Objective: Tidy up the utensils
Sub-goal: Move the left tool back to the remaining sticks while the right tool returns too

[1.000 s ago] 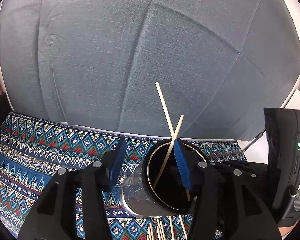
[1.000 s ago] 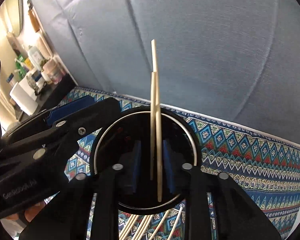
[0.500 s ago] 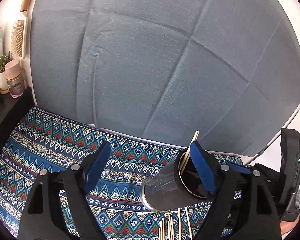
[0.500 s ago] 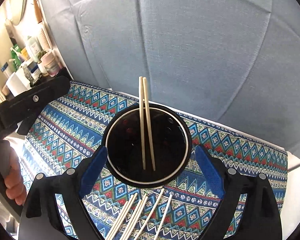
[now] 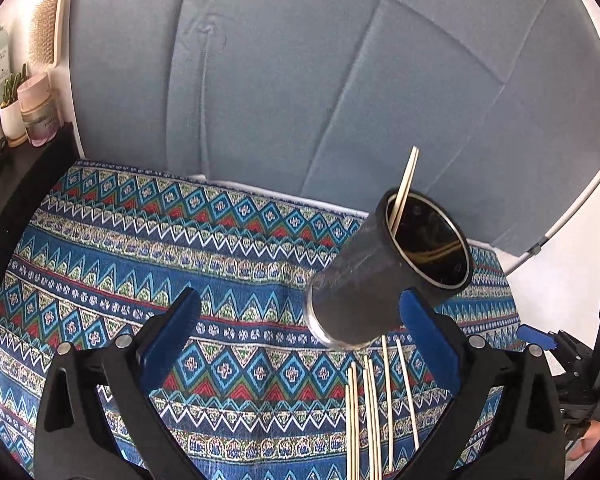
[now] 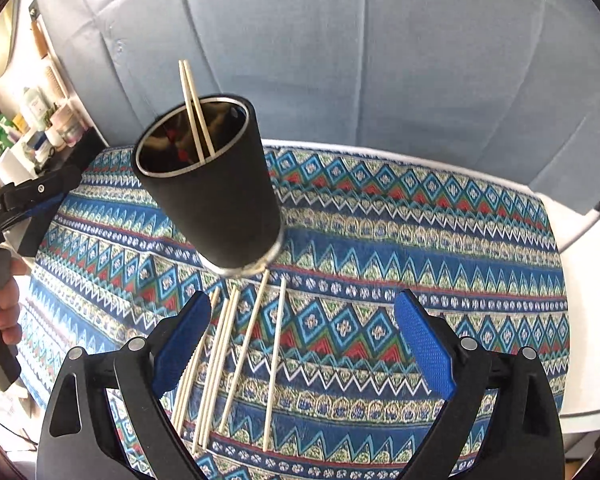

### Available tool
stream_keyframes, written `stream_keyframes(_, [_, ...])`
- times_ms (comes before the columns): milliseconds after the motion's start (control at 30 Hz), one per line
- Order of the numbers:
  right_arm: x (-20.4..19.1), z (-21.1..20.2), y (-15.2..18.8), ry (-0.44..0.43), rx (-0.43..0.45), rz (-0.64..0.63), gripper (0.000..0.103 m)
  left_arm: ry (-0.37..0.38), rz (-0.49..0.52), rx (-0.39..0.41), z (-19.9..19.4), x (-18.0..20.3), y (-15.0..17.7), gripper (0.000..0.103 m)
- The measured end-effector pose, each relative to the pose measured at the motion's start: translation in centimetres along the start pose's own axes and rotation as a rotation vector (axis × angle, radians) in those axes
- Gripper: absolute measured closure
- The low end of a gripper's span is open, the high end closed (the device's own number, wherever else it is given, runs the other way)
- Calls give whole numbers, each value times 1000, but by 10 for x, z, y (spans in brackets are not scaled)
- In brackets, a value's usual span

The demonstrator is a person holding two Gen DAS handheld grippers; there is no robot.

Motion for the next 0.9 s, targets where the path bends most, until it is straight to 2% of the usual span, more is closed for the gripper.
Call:
stream_keyframes(300, [-3, 26, 37, -10, -91, 38, 14, -100, 112, -139, 34, -5, 55, 6])
stream_keyframes(533, [-9, 53, 64, -9, -169, 11, 14, -154, 175, -251, 58, -9, 95, 6])
stream_keyframes(767, [-12, 72, 80, 0, -224, -25, 14, -164, 194, -348, 77, -11, 127, 6])
stream_keyframes(900, [-19, 79, 85, 3, -246, -54, 14, -183, 201, -376, 85, -10, 139, 6])
Point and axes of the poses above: each gripper's, at about its wrist camera, not at the fingertips, and z roughly the way its jaws point, x to its right, y to its underside, the point moved 4 cm from there along z, roughly the way its jaws point, and after that the axes turned 14 degrees about -z, right-handed, at the moved point
